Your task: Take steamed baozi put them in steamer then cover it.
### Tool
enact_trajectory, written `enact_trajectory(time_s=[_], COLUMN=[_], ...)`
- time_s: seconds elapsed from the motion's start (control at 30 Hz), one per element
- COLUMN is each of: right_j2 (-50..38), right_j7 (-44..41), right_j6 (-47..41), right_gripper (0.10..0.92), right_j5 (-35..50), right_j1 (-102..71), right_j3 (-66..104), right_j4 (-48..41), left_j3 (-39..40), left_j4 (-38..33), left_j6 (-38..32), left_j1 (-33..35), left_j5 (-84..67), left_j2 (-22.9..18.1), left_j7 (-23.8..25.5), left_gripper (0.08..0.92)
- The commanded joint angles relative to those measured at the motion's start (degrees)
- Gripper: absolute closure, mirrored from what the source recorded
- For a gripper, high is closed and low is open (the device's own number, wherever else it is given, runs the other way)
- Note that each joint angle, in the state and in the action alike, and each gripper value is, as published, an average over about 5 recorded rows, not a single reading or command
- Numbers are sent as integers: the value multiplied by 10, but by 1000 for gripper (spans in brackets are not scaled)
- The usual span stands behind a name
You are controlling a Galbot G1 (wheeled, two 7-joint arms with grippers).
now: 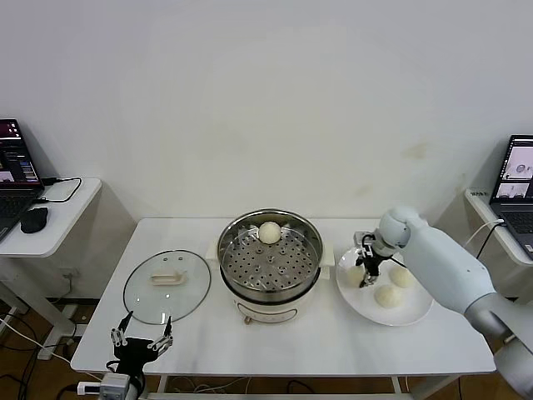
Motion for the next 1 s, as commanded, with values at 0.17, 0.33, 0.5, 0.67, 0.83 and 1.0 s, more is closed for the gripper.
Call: enact_trajectory(time_s=[0.17,0.33,0.5,0.67,0.83,1.0], right_j2=[-71,-81,-61,-24,34,98], right_j7=[-29,-43,-58,-64,-66,-64], right_j6=[-44,-67,-91,-124,-162,-189], right_gripper=[406,406,406,406,406,406], right_j5=[95,171,242,314,370,395], right_j1=[124,237,331,394,418,412], right_j3=[-85,-184,-252,-301,-336,-354], right_j4=[103,151,167,175,171,146], left_j3=[1,0,0,-4,-5,-6], left_j4=[-6,-13,-34,-51,-65,-85], left_j6=[1,2,3,3,4,4], left_j1=[-4,-5,3,8,9,22], left_j5=[0,0,0,-2,-3,-5], left_j2=[2,2,4,5,1,-3], left_j7=[-3,-3,-3,-2,-1,-1], left_gripper=[177,177,177,177,177,177])
